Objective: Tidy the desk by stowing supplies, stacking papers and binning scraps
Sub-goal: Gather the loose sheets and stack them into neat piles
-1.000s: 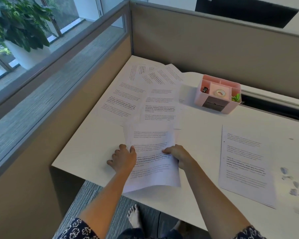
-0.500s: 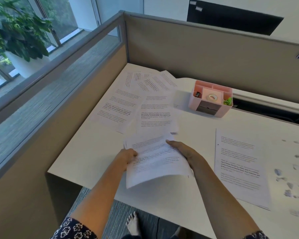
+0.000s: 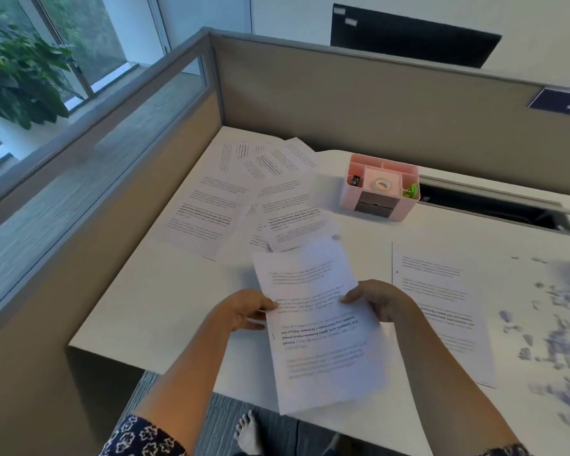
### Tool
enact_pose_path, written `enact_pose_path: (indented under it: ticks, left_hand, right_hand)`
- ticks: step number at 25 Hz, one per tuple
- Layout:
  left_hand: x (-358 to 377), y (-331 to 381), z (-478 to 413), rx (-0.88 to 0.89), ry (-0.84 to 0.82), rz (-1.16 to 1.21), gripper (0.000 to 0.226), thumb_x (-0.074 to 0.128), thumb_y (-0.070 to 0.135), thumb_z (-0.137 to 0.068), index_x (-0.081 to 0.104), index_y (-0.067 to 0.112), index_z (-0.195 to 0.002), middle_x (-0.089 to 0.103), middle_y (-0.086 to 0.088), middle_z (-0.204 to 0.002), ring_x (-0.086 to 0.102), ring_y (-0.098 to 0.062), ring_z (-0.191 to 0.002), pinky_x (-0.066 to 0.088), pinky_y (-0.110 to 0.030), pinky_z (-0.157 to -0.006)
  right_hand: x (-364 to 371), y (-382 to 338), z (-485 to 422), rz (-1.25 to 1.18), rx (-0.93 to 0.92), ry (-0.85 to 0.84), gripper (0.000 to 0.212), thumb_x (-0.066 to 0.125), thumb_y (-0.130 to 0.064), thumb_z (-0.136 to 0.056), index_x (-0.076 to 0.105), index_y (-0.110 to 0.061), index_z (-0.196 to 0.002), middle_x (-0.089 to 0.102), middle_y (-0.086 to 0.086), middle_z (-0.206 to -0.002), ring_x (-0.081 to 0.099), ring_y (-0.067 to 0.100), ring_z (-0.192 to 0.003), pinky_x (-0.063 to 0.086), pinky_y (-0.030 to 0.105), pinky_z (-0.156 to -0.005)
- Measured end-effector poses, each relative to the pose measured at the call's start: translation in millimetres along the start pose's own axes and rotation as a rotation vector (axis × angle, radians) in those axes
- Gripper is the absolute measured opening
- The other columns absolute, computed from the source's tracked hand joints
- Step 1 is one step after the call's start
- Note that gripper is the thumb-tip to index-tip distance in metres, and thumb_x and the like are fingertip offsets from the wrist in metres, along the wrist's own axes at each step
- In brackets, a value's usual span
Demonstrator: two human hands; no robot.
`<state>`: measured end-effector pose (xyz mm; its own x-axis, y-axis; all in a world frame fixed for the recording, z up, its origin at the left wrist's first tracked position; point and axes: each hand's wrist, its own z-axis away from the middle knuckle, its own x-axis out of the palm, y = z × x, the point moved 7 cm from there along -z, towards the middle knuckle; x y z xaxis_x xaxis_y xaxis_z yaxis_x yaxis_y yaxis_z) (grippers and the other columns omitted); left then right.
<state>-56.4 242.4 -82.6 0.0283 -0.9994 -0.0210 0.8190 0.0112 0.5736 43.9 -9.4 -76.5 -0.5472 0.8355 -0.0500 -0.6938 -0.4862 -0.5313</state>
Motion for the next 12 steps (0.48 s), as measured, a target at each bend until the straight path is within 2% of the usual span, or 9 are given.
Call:
enact_pose_path:
  ticks: [4,8,12]
  left_hand:
    - [7.8,34.4,0.2,0.198,0.047,0.07,0.03,0.058,0.007,-0.089,0.06,0.008,-0.119,0.071,-0.01,-0.106,0.068,-0.025,-0.093,0.056,-0.034,-0.073]
    - [5.7,63.2,10.0,0.375,0.097,0.247,0.034,0.054,0.003,-0.088,0.06,0.006,-0.121,0.072,-0.011,-0.107,0.07,-0.03,-0.092,0.059,-0.04,-0.075]
    - [-2.1,95.0,36.1,0.551,0.154,0.348,0.04,0.06,0.01,-0.073,0.064,0.008,-0.113,0.073,-0.011,-0.098,0.072,-0.024,-0.079,0.058,-0.033,-0.063]
  right_hand:
    - [-5.4,-12.2,8.9,-0.033,-0.112,0.052,0.037,0.076,-0.002,-0.075,0.066,-0.005,-0.111,0.071,0.012,-0.108,0.066,0.031,-0.1,0.056,0.046,-0.087]
    - [-4.1,-40.6,18.3,-0.135,-0.316,0.056,0.027,0.07,0.0,-0.08,0.067,-0.009,-0.106,0.072,0.009,-0.109,0.068,0.028,-0.098,0.056,0.039,-0.08]
    - [-0.4,-76.9,34.8,-0.211,-0.521,0.081,0.025,0.065,0.003,-0.081,0.07,-0.007,-0.102,0.072,0.013,-0.11,0.069,0.032,-0.098,0.057,0.041,-0.078]
